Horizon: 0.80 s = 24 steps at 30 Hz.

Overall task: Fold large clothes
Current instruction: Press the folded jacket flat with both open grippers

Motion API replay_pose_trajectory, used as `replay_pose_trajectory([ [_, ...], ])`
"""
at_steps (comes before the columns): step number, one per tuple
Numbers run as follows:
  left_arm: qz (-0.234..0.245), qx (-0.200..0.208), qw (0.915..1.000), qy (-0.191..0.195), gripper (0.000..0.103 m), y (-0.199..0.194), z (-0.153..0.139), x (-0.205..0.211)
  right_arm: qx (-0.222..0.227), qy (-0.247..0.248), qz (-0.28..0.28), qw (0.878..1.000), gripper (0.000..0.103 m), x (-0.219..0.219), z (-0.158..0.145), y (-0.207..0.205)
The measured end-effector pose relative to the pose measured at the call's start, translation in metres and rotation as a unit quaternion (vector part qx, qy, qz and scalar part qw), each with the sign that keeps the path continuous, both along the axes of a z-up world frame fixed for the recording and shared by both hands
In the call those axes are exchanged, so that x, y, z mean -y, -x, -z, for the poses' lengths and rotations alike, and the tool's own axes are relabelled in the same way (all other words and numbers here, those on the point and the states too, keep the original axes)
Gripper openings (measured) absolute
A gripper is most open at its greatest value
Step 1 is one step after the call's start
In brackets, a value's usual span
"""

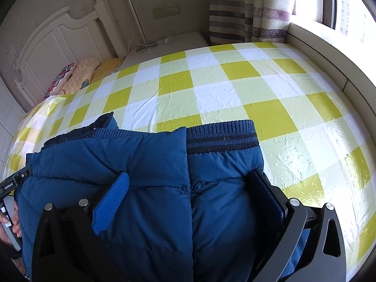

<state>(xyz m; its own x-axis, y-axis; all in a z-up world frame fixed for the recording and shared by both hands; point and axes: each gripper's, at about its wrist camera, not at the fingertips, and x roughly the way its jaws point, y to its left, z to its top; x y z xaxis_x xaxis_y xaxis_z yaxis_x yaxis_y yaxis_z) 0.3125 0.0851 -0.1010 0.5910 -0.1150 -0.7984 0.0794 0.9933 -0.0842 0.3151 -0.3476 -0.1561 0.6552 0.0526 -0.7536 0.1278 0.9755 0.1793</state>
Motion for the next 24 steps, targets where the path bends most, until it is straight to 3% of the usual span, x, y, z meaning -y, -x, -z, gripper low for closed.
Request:
replay_pose_trajectory([
  [2,0.001,0.007,0.9998,-0.021,0.101,0.003,0.0,0.005,0.013,0.026,0.042,0.999,0.096,-0.003,-0.014,0.013],
  [3,0.001,0.009,0.9997,-0.024,0.101,0.003,0.0,0.005,0.043,0.029,0.05,0.997,0.096,-0.009,-0.027,0.024],
  [5,0.0,0.007,0.9997,-0.021,0.101,0.002,0.0,0.004,0.087,0.032,0.02,0.995,0.096,-0.032,-0.048,0.038],
  [7,0.0,0.009,0.9998,-0.02,0.101,0.003,0.0,0.005,0.104,0.077,-0.043,0.991,0.096,-0.077,-0.065,0.042],
  [10,0.0,0.01,0.9997,-0.022,0.101,0.005,0.001,0.007,0.098,0.122,-0.136,0.978,0.098,-0.14,-0.065,0.032],
  [12,0.0,0.01,0.9998,-0.02,0.101,0.005,0.0,0.007,0.08,0.145,-0.155,0.974,0.098,-0.167,-0.051,0.019],
  [14,-0.001,0.01,0.9999,-0.013,0.101,0.004,0.0,0.005,0.012,0.158,-0.179,0.971,0.098,-0.185,-0.015,-0.008],
  [19,-0.001,0.008,1.0,-0.003,0.101,0.004,0.001,0.001,0.012,0.094,-0.165,0.982,0.097,-0.157,-0.009,-0.013],
  [22,-0.001,0.009,1.0,0.0,0.101,0.004,0.0,0.0,0.048,0.097,-0.085,0.99,0.098,-0.122,-0.025,0.001],
  [24,-0.001,0.009,1.0,0.0,0.101,0.004,0.001,0.0,0.039,0.095,-0.029,0.994,0.098,-0.089,-0.027,0.003],
])
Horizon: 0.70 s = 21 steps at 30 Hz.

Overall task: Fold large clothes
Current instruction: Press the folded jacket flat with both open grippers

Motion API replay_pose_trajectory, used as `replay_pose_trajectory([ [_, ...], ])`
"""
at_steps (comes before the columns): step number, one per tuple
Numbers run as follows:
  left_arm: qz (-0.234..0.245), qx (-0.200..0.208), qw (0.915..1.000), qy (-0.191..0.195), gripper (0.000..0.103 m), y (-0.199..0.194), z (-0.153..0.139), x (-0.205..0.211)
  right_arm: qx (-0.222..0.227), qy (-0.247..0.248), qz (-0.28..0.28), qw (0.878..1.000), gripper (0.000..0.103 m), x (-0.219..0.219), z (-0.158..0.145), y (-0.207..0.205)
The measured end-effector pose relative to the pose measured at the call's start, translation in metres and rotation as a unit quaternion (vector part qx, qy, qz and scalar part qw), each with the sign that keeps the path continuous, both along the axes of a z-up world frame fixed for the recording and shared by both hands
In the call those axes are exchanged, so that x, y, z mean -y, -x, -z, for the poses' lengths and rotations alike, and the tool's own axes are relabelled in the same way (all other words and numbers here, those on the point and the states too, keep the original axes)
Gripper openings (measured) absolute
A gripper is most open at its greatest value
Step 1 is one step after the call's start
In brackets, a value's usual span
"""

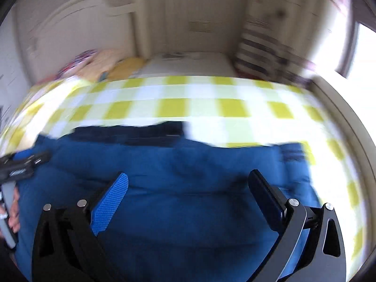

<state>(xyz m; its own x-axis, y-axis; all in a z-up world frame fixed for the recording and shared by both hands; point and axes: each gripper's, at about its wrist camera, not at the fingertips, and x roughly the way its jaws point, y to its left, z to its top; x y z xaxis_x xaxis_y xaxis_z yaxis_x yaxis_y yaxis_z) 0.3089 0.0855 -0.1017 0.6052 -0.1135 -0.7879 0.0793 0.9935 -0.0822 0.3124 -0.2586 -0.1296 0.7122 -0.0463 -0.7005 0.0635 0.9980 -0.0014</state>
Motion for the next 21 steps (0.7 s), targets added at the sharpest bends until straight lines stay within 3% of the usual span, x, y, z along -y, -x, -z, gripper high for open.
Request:
replay_pose_trajectory([
  [2,0.0,-0.001,1.0,0.002,0.101,0.0,0.0,0.0,-0.023,-0.02,0.048,0.998,0.098,0.04,0.008,-0.002],
  [5,0.0,-0.001,1.0,0.006,0.101,0.0,0.0,-0.001,-0.038,-0.096,0.038,0.994,0.098,0.072,0.024,-0.001],
  [6,0.0,-0.001,1.0,0.006,0.101,0.0,0.0,0.0,-0.039,-0.099,0.036,0.994,0.099,0.071,0.024,0.0],
  [9,0.0,0.0,1.0,0.005,0.101,0.0,0.0,0.0,-0.043,-0.061,0.037,0.997,0.099,0.06,0.025,-0.002],
  [13,-0.012,0.01,0.9999,-0.008,0.101,0.004,-0.003,0.001,-0.026,-0.091,0.038,0.995,0.098,0.07,0.019,0.009],
  [16,-0.052,0.077,0.9947,-0.042,0.099,0.029,-0.028,0.008,-0.003,-0.08,0.036,0.996,0.098,0.053,0.0,0.034],
  [19,0.009,0.11,0.9936,0.022,0.1,0.063,-0.053,0.032,0.008,-0.02,-0.033,0.999,0.098,0.011,-0.013,0.053],
  [21,0.046,0.119,0.9919,0.002,0.1,0.081,-0.055,0.062,0.005,0.024,-0.085,0.996,0.098,-0.018,-0.013,0.065],
])
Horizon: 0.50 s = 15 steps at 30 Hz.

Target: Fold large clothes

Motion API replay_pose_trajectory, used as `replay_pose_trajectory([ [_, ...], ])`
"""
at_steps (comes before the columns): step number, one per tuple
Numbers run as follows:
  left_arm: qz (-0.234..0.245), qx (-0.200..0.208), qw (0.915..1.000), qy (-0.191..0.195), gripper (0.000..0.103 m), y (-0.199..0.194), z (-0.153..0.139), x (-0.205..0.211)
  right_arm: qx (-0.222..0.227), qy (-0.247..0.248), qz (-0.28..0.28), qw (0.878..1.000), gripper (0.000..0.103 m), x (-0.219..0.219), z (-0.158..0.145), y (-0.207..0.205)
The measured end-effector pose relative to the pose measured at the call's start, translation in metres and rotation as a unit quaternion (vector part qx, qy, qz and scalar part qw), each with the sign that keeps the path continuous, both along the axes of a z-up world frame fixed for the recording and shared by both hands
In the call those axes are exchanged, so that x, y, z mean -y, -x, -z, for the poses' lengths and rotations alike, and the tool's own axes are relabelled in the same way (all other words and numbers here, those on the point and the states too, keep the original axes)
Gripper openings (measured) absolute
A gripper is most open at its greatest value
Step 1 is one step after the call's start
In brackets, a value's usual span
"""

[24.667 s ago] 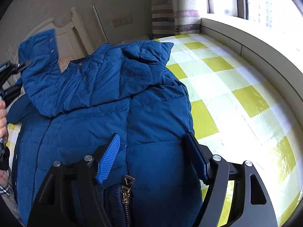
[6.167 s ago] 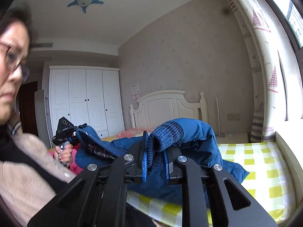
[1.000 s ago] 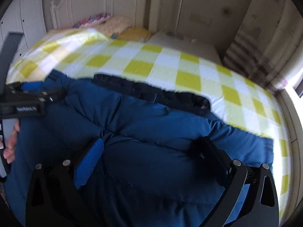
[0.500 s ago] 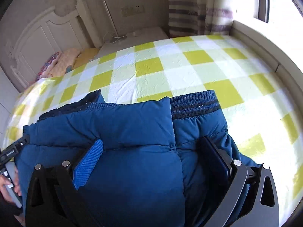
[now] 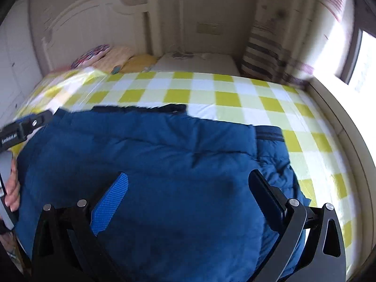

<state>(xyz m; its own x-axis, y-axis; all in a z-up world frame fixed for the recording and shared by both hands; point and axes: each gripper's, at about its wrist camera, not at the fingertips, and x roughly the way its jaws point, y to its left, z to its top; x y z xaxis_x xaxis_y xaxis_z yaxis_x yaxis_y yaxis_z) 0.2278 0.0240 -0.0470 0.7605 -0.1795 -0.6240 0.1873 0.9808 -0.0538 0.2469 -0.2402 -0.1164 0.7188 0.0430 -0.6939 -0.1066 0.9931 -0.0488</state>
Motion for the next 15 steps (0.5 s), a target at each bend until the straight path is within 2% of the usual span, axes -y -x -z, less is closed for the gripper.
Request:
replay_pose_trajectory([
  [2,0.016,-0.021,0.9981,-0.055,0.101,0.002,0.02,0.027,-0.021,0.027,-0.05,0.998,0.098,-0.027,0.014,0.007],
  [3,0.018,-0.044,0.9955,-0.082,0.101,-0.002,0.039,0.038,-0.023,0.055,-0.049,0.997,0.099,-0.036,0.025,0.008],
  [4,0.015,-0.058,0.9933,-0.098,0.101,-0.007,0.052,0.043,-0.008,0.062,-0.052,0.997,0.099,-0.039,0.03,0.01],
  [8,0.017,-0.061,0.9947,-0.081,0.101,-0.01,0.057,0.038,-0.001,0.037,-0.055,0.998,0.099,-0.033,0.037,0.006],
  [13,0.015,-0.058,0.9963,-0.062,0.101,-0.006,0.055,0.028,0.011,0.035,-0.046,0.998,0.098,-0.027,0.036,0.015],
  [15,-0.005,-0.036,0.9984,-0.043,0.101,0.003,0.044,0.011,0.016,0.031,-0.027,0.999,0.098,-0.017,0.03,0.021],
])
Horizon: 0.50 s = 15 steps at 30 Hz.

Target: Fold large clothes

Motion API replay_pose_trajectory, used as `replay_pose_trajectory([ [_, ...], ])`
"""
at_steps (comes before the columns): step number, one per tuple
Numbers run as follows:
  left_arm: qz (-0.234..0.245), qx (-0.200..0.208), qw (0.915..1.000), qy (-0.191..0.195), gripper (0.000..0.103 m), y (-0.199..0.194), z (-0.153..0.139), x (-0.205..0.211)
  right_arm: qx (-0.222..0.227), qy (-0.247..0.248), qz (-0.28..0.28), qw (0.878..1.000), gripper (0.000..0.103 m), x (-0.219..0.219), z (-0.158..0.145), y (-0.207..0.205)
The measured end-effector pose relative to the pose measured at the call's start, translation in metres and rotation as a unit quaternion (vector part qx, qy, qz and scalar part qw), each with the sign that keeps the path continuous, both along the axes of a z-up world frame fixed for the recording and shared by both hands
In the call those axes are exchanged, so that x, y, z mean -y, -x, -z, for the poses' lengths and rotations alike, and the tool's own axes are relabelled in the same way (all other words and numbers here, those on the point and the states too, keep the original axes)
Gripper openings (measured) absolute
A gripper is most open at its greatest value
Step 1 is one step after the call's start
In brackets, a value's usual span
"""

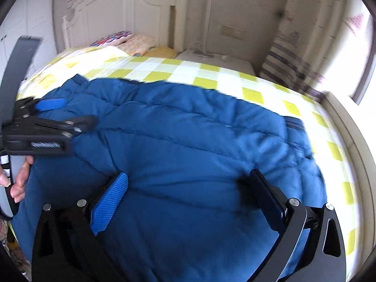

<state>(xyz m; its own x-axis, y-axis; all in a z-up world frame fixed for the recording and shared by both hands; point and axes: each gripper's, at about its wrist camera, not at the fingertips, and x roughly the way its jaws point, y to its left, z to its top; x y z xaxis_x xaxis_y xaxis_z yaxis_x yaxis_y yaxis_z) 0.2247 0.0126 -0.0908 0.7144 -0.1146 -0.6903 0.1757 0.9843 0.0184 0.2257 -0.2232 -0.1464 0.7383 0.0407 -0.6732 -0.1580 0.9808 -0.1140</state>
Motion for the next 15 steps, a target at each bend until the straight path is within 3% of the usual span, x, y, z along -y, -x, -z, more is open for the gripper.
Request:
replay_pose_trajectory([
  [3,-0.056,0.039,0.9974,-0.021,0.101,0.012,-0.013,-0.032,0.016,-0.021,0.048,0.999,0.098,0.035,-0.008,0.014],
  [4,-0.081,0.038,0.9955,-0.03,0.101,0.011,-0.011,-0.046,0.016,-0.032,0.068,0.997,0.098,0.052,-0.006,0.017],
  [6,-0.105,0.002,0.9944,-0.004,0.101,0.004,-0.002,-0.072,0.002,-0.078,0.088,0.993,0.098,0.086,0.004,0.021],
  [8,-0.103,-0.038,0.9923,0.059,0.101,-0.005,0.01,-0.093,-0.005,-0.125,0.081,0.989,0.098,0.103,0.011,0.023],
  [9,-0.104,-0.038,0.9914,0.069,0.101,-0.005,0.01,-0.096,-0.004,-0.126,0.08,0.989,0.098,0.103,0.012,0.022],
  [12,-0.106,-0.034,0.9928,0.045,0.101,-0.006,0.01,-0.089,0.002,-0.1,0.08,0.992,0.099,0.094,0.014,0.02],
  [15,-0.106,-0.03,0.9928,0.046,0.101,-0.003,0.008,-0.087,-0.002,-0.122,0.076,0.99,0.098,0.1,0.014,0.02],
])
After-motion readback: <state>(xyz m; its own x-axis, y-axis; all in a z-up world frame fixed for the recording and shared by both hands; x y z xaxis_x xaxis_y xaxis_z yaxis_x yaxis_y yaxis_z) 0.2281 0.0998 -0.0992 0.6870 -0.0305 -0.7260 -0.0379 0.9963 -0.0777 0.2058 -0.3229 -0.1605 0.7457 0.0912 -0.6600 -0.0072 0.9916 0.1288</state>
